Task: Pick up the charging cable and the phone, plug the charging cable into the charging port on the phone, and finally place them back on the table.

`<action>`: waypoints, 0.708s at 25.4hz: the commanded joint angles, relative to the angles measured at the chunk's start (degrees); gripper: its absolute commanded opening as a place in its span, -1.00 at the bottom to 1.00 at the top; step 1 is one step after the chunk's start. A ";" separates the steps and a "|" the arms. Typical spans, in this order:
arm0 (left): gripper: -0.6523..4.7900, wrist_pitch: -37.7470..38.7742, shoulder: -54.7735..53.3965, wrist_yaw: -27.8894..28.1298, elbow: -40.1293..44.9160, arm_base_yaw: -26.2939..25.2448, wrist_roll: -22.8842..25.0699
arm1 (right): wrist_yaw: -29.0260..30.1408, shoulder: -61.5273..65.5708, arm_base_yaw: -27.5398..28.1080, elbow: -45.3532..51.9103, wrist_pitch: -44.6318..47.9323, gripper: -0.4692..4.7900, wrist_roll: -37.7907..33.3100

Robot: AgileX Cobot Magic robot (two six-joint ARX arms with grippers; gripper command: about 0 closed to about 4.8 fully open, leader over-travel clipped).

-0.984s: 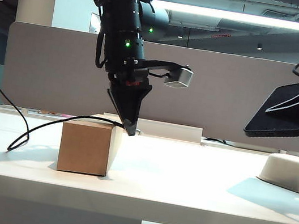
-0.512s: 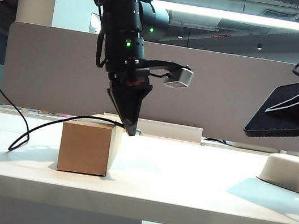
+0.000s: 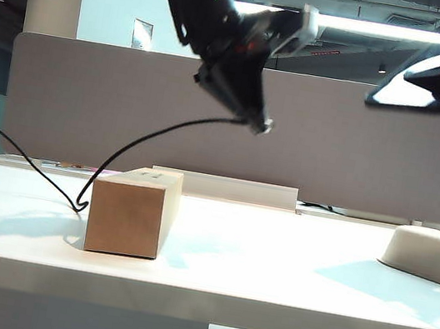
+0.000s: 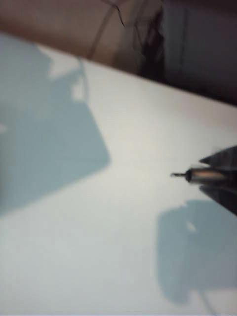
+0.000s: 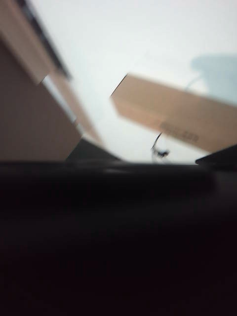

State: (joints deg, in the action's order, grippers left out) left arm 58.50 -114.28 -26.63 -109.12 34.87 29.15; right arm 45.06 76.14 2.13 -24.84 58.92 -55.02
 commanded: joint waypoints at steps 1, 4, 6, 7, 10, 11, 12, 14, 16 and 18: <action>-0.78 -3.28 2.82 -13.75 -0.24 0.11 -2.08 | -0.07 -0.94 0.00 -0.44 12.72 -0.85 -9.86; -0.78 -6.45 3.80 -24.35 -0.24 0.11 -3.98 | -0.50 -0.96 0.02 -0.44 19.63 -0.85 -14.21; -0.78 -9.20 3.78 -30.69 -0.24 0.13 -7.34 | -2.86 -1.18 0.02 -0.46 21.70 -0.85 -17.73; -0.78 -9.44 3.78 -32.09 -0.24 0.24 -7.32 | -3.43 -1.31 0.02 -0.46 21.70 -0.85 -18.58; -0.78 -9.79 3.78 -34.42 -0.24 0.96 -7.30 | -3.87 -1.42 0.02 -0.46 21.77 -0.85 -18.97; -0.78 -9.79 3.78 -36.17 -0.22 1.51 -7.32 | -4.37 -1.42 0.00 -0.48 21.79 -0.85 -20.17; -0.78 -10.12 3.76 -37.81 -0.22 1.92 -7.28 | -5.35 -1.42 0.00 -0.57 21.81 -0.85 -22.36; -0.78 -10.97 3.76 -38.82 -0.22 2.71 -7.30 | -5.07 -1.42 0.00 -1.16 21.86 -0.85 -23.23; -0.78 -11.87 3.78 -39.52 -0.22 3.13 -7.32 | -4.44 -1.46 0.00 -1.97 21.88 -0.85 -23.87; -0.78 -12.17 3.67 -41.35 -0.20 3.41 -7.30 | -3.17 -1.49 -0.22 -3.52 21.88 -0.84 -24.55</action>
State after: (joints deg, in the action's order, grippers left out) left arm 47.13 -110.85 -65.93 -109.12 38.26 21.96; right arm 41.19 75.16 2.09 -27.57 76.07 -79.20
